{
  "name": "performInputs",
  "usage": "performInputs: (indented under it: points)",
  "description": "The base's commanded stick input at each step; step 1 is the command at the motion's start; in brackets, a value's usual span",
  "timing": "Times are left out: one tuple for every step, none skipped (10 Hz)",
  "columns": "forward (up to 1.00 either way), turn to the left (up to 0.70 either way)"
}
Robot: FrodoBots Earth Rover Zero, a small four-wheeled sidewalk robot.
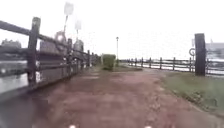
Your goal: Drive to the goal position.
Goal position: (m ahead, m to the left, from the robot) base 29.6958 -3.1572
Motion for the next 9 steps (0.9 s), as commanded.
performInputs:
  points:
    - [1.0,-0.28]
    - [1.0,-0.28]
    - [1.0,-0.28]
    - [1.0,-0.28]
    - [1.0,-0.28]
    - [1.0,-0.28]
    - [1.0,-0.28]
    - [1.0,-0.28]
    - [1.0,-0.28]
